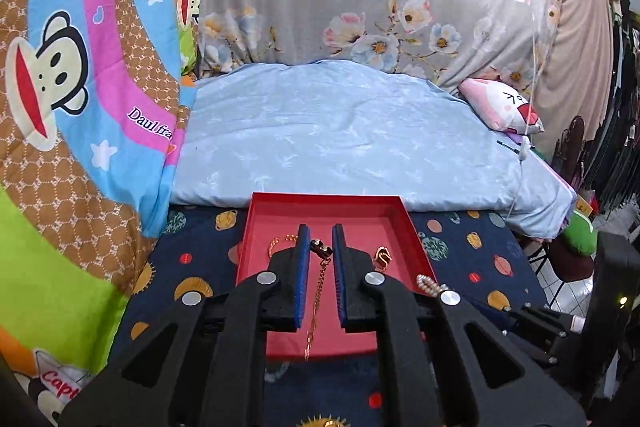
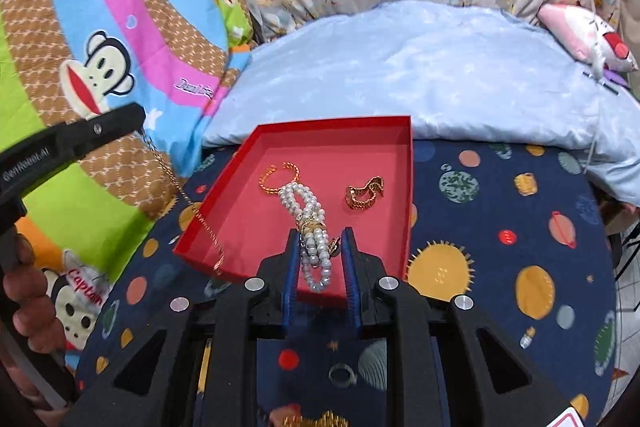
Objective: Organize jewelry
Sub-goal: 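Open the right tool to drop the pearl bracelet while the left tool drops the clover chain in the tray, then grasp the dark bead bracelet with the left tool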
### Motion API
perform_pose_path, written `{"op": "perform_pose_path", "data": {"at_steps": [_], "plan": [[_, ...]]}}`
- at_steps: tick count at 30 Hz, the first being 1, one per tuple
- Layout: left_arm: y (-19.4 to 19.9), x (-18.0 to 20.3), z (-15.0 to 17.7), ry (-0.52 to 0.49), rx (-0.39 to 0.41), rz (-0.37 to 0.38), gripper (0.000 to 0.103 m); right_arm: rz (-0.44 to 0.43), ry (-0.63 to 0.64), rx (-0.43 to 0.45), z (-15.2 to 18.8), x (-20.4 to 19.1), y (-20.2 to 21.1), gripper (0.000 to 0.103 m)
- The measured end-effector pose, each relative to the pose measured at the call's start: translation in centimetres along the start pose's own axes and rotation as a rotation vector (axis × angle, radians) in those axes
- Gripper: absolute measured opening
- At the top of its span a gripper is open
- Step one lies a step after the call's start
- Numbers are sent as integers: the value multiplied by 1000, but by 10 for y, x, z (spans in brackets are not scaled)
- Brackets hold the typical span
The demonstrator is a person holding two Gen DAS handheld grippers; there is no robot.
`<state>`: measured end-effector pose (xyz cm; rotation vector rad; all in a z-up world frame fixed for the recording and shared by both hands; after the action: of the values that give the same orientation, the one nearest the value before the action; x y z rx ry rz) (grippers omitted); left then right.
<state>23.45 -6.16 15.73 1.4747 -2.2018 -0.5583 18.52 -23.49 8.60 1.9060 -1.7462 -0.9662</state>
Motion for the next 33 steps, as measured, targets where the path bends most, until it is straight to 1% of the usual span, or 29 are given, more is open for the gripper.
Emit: {"op": "perform_pose_path", "data": {"at_steps": [6, 10, 13, 14, 15, 17, 18, 20, 23, 28, 31, 33], "plan": [[-30, -5, -13, 10, -1, -22, 11, 11, -22, -55, -4, 6, -42, 19], [-47, -10, -12, 24, -21, -34, 11, 22, -16, -77, -2, 7, -60, 20], [-60, -16, -5, 36, -43, -47, 11, 26, -12, -85, 0, 8, -68, 23], [-65, -18, -1, 42, -51, -59, 13, 26, -12, -80, 0, 8, -69, 23], [-67, -20, 2, 45, -58, -68, 17, 23, -12, -75, 0, 9, -68, 27], [-70, -23, 7, 57, -68, -83, 40, 33, -17, -62, 1, 11, -64, 35], [-70, -26, 9, 65, -70, -95, 44, 33, -19, -55, 1, 12, -62, 37], [-68, -30, 13, 80, -71, -105, 49, 28, -32, -42, 4, 14, -52, 37], [-63, -32, 18, 94, -77, -102, 51, 16, -56, -29, 11, 19, -37, 37], [-48, -33, 33, 97, -86, -107, 52, 8, -81, -16, 34, 22, -8, 37], [-36, -31, 47, 96, -100, -100, 53, 4, -92, -17, 50, 22, 8, 37], [-27, -29, 59, 95, -115, -98, 56, 2, -91, -19, 62, 21, 19, 37]]}}
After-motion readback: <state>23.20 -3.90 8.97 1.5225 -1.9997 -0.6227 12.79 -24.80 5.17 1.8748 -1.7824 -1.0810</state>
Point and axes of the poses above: each gripper's, at about its wrist camera, not at the fingertips, and y roughly against the way its jaws point, x to its right, z to its underside, the point moved 3 cm from there along -y, roughly the way its jaws point
